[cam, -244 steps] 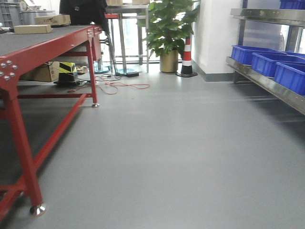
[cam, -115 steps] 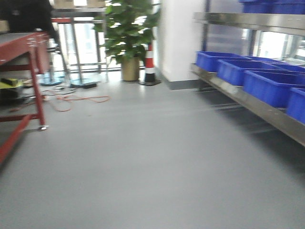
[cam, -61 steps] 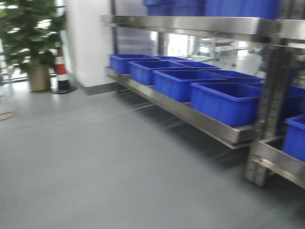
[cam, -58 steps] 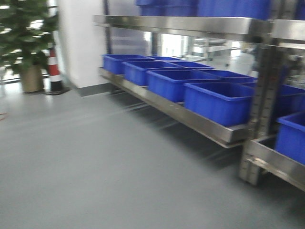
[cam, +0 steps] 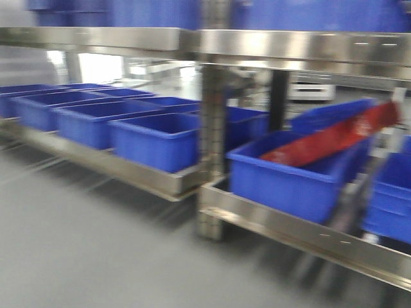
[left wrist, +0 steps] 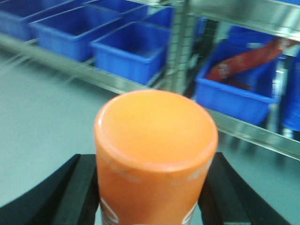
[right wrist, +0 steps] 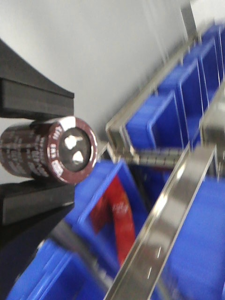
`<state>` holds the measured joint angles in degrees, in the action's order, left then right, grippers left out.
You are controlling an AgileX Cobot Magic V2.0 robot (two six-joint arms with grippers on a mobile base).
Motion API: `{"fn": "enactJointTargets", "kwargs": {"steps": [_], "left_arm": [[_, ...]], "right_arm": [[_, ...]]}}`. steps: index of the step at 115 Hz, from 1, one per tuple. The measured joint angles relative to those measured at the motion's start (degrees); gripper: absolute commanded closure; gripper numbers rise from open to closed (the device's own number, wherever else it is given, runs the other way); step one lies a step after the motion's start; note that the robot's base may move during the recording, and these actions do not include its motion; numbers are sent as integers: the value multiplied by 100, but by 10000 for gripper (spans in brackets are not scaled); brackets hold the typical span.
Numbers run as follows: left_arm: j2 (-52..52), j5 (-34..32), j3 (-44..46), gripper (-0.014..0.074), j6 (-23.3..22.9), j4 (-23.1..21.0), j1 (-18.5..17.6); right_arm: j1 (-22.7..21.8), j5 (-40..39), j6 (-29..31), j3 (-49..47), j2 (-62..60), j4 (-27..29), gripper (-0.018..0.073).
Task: Place cylindrical capacitor in blue bin on shelf
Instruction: 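Drive the base to the steel shelf of blue bins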
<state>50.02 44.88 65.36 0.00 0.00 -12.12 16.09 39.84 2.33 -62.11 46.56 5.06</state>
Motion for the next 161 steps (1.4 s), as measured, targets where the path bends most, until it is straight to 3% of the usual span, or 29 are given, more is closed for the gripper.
{"fn": "enactJointTargets", "kwargs": {"steps": [161], "left_arm": [[0,0,0,707,0,0,0]], "right_arm": [[0,0,0,0,-10,0,721]]}}
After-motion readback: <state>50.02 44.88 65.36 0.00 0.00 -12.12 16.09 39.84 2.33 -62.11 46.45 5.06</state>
